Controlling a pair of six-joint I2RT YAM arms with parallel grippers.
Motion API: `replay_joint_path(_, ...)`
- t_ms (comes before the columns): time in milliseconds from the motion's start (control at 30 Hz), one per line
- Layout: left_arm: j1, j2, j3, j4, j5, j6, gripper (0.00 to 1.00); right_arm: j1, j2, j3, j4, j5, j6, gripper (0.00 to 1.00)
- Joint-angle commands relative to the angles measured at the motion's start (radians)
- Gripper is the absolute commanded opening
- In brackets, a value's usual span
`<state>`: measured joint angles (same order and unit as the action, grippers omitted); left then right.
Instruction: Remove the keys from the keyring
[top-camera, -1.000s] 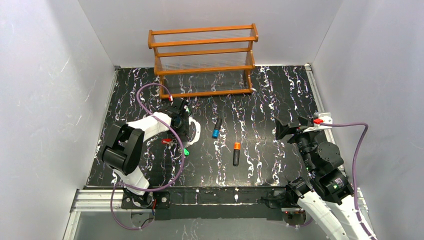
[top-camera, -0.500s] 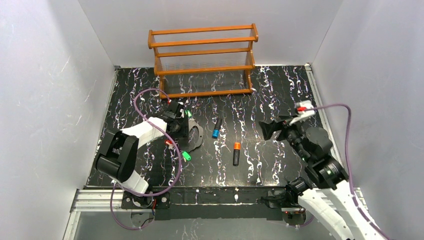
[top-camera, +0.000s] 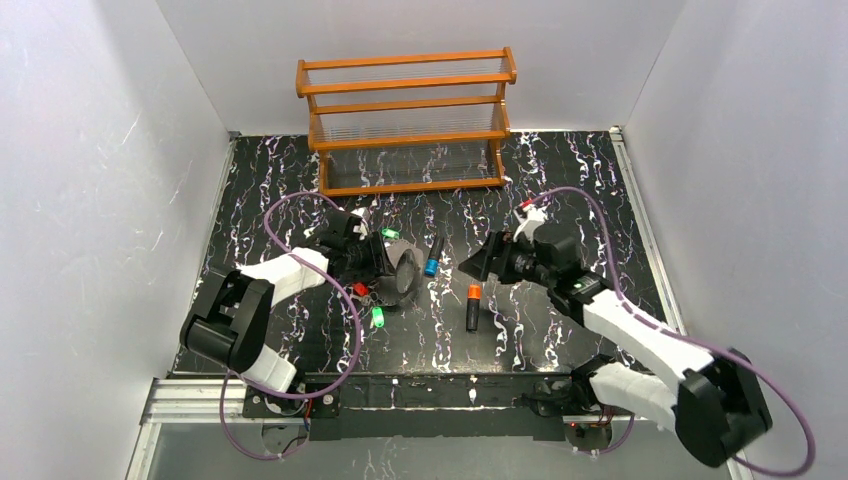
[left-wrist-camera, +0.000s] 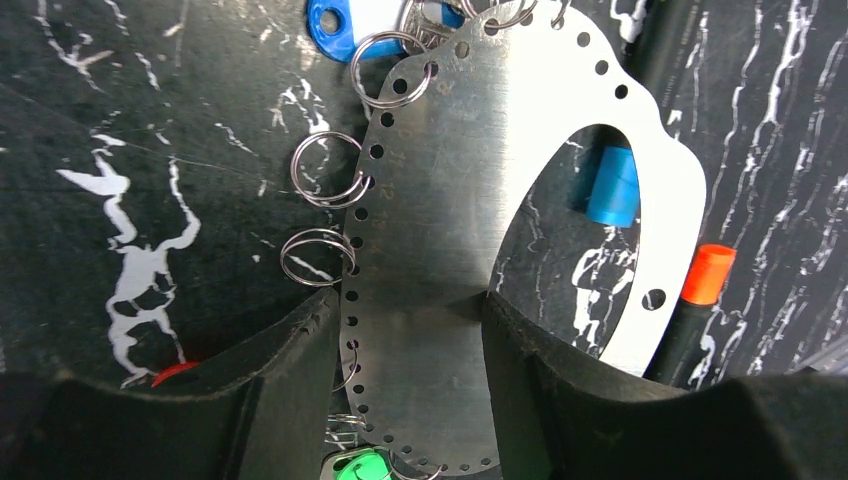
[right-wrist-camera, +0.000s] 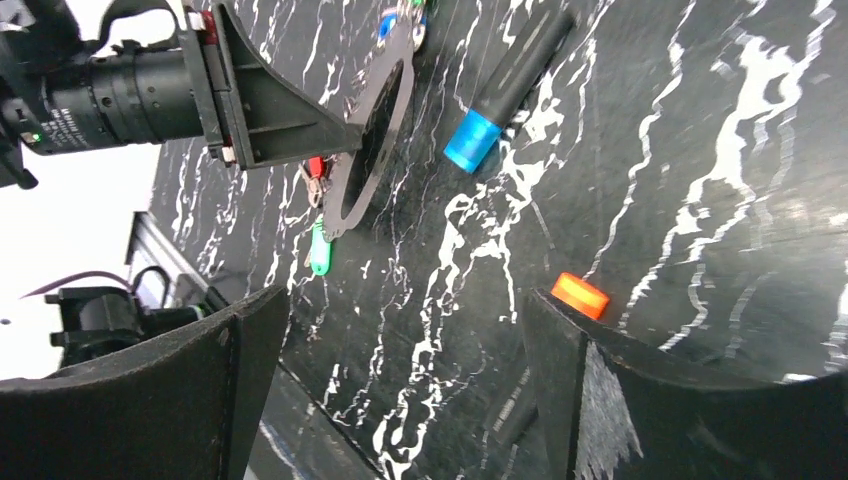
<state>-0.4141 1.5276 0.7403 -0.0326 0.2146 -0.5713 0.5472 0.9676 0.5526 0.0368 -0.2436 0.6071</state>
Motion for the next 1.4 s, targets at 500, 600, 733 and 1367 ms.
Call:
replay_joint_path(500, -0.002, -0.069, -0.102, 0.115, 0.101, -0.091, 0.23, 0.273, 0.56, 0.113, 0.502, 0.168, 0.293, 0.82)
replay_joint_path(600, -0.002, -0.079, -0.116, 0.135, 0.102, -0.101, 0.23, 0.288, 0.617, 0.152, 0.509, 0.173, 0.299, 0.77)
replay_joint_path(733, -0.002, -0.095, -0.126, 0.163, 0.112, -0.115, 0.24, 0.295, 0.674, 0.173, 0.542, 0.152, 0.328, 0.63)
replay_joint_path(1367, 0.08, -0.404, 0.066, -0.095, 0.031, 0.202, 0.81, 0.262, 0.483, 0.303, 0.16, 0.053, 0.023, 0.01)
